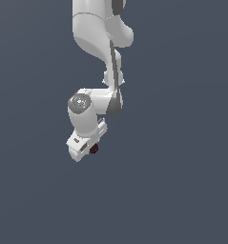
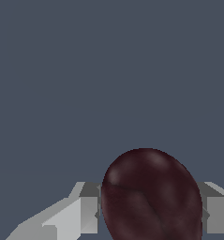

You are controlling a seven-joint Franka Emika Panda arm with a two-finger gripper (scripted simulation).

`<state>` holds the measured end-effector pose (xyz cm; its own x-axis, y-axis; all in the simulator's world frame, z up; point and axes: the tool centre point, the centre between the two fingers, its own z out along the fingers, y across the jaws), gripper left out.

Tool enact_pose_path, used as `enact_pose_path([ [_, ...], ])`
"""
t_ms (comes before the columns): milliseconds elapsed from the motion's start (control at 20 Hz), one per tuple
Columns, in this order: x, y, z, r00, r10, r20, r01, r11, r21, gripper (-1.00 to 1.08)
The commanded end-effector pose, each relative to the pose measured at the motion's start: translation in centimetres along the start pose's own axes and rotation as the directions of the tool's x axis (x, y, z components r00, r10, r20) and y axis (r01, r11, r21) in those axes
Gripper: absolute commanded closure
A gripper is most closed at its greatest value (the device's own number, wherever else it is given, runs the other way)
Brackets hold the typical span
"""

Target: Pick up the object and move it to a goal position.

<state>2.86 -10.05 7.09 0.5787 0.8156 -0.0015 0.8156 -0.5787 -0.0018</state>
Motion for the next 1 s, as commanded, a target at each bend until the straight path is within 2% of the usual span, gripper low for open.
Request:
enact_pose_path([
  [0, -0.4, -0.4, -1.8, 1.000, 0.000, -0.001, 0.000, 1.000, -0.002, 1.08],
  [600, -3.1, -2.9, -13.2, 1.000, -0.001, -0.001, 0.001, 1.000, -0.002, 1.08],
  [950, -4.1, -3.8, -17.9, 1.000, -0.001, -0.001, 0.001, 1.000, -0.002, 1.08],
])
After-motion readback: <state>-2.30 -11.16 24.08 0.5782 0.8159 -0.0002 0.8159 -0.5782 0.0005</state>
